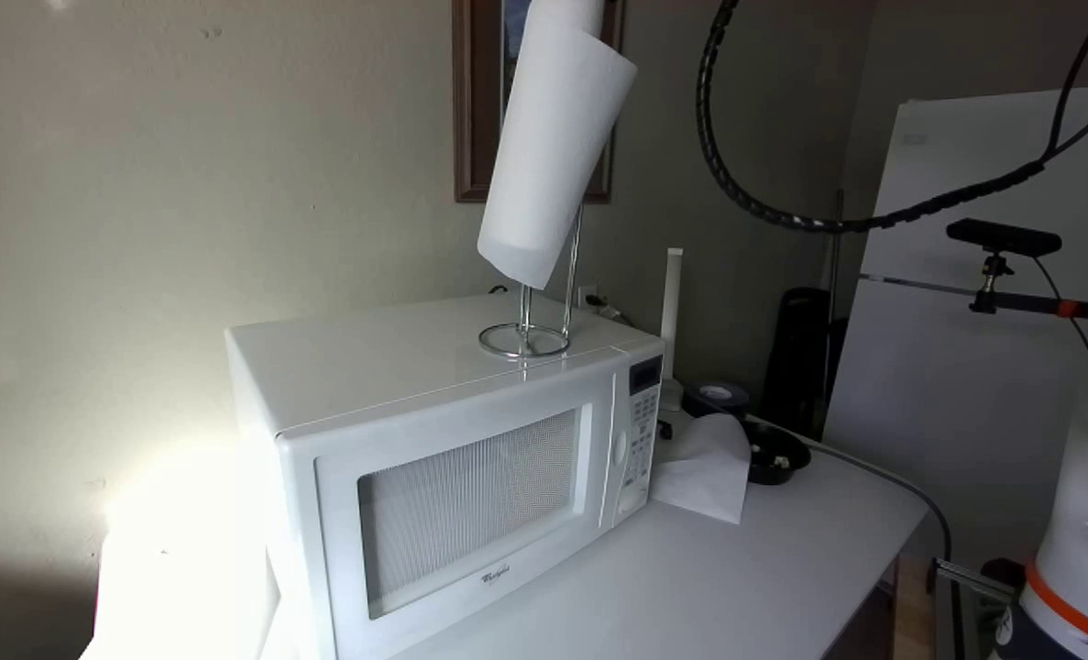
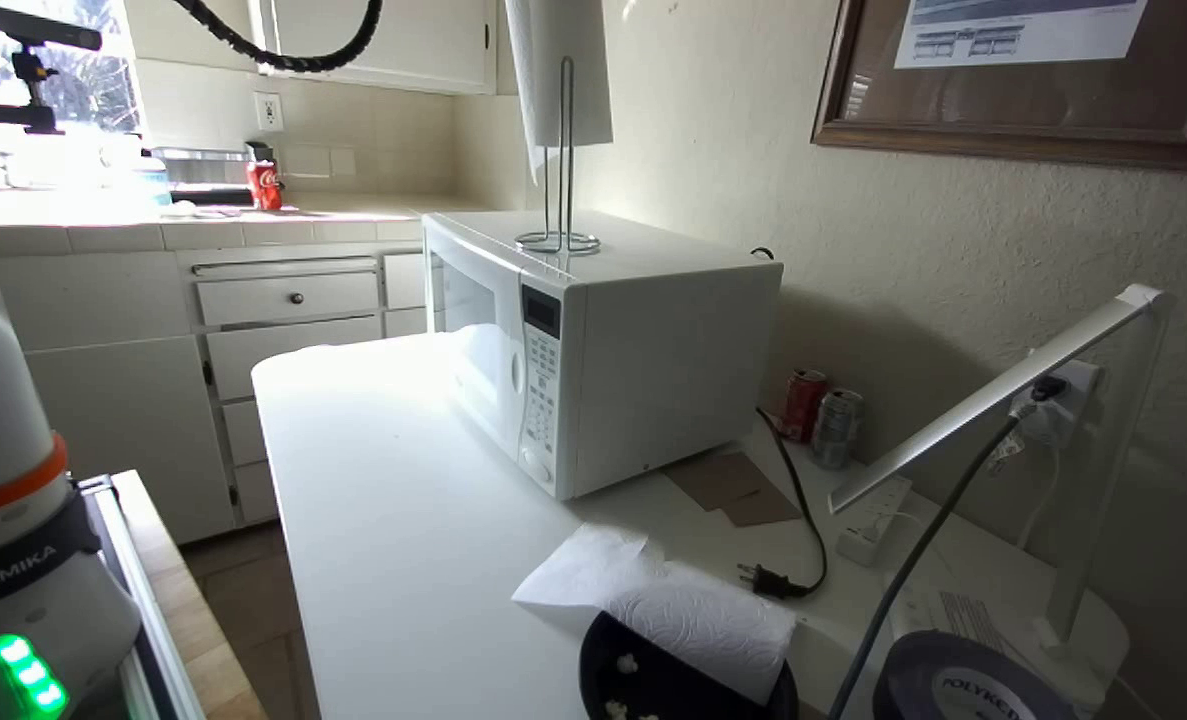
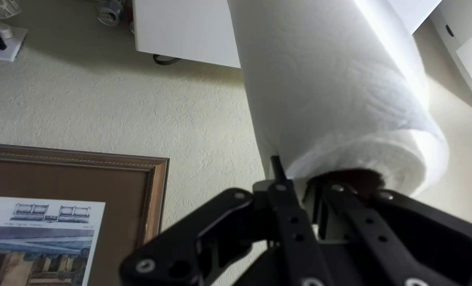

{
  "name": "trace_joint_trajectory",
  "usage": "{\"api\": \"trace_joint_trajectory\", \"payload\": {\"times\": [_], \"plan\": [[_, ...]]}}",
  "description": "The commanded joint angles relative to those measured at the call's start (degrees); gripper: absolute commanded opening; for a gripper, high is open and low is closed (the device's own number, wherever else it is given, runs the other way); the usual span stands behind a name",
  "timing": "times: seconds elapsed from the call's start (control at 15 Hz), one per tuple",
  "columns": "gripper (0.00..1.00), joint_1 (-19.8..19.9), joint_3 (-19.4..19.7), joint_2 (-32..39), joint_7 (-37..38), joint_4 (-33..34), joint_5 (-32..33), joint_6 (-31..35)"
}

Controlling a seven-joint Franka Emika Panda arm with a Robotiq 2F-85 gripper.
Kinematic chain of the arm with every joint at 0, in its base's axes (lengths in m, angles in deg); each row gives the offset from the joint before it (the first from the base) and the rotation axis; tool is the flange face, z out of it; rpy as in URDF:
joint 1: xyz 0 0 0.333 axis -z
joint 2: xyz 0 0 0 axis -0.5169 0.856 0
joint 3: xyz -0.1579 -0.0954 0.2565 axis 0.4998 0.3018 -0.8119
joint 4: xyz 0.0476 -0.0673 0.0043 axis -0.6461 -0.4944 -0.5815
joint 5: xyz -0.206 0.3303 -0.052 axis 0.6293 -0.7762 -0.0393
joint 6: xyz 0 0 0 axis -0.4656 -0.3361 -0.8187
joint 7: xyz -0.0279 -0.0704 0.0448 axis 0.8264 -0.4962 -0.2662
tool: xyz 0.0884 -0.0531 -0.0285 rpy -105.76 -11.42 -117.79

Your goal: Pick up the roll of kitchen paper from the silver kitchen paper rack and put it on the table

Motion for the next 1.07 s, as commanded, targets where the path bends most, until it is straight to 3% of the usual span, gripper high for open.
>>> {"api": "trace_joint_trajectory", "payload": {"times": [0.0, 0.53, 1.0], "plan": [[0.03, -0.1, -1.0, 1.2, 2.7, 5.1, 2.2, -4.0], [0.03, -0.3, -1.6, 2.6, 4.6, 14.3, 2.1, -11.3], [0.03, 0.0, -1.9, 4.7, 5.9, 19.8, 4.3, -12.0]]}}
